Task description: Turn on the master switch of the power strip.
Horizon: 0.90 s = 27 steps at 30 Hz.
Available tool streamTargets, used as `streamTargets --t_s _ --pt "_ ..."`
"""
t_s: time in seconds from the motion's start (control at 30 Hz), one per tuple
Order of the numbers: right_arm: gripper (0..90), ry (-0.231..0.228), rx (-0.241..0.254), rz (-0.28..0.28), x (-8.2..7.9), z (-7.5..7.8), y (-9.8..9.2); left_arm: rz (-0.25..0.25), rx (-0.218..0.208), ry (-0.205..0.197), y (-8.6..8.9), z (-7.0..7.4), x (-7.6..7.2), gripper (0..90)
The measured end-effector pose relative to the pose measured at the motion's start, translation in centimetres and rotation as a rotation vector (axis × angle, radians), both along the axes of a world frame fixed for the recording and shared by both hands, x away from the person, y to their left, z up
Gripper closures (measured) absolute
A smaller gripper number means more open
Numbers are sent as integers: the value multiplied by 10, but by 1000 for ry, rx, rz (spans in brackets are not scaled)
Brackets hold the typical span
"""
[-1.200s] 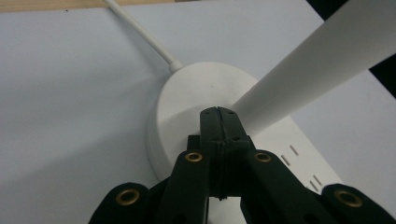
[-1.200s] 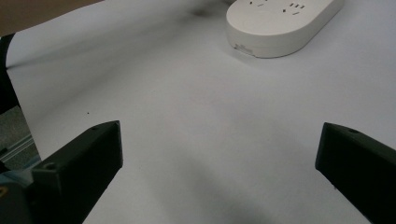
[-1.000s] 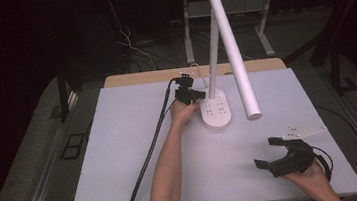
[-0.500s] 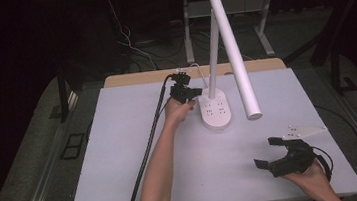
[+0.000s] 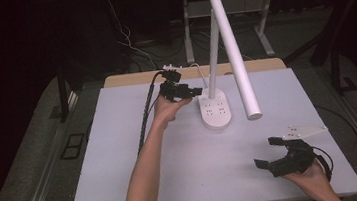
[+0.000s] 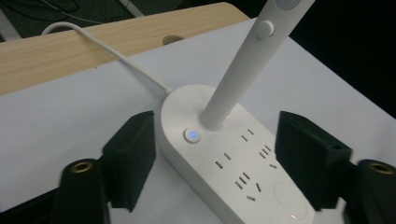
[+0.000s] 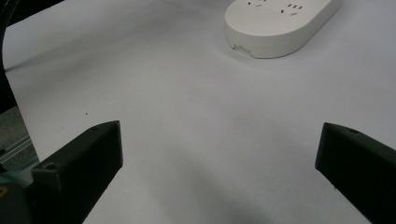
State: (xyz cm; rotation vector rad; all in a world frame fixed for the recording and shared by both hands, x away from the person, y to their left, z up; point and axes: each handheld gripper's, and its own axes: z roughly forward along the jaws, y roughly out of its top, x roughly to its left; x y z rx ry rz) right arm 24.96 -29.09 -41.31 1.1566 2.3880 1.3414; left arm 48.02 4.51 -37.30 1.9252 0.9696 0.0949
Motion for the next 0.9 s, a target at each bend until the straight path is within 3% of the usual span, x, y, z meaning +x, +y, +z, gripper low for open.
streamTargets --t_s 0.03,0.27,0.63,0.9 --pt "2 -1 0 1 0 0 0 6 -17 2 1 1 -1 236" --pt "3 1 3 -1 0 0 0 -19 -19 8 17 9 -11 0" --pt "2 0 3 -3 -1 1 0 -16 -39 -38 47 24 -35 0" --pt "2 3 3 -3 0 1 0 -17 -50 -51 64 23 -58 0"
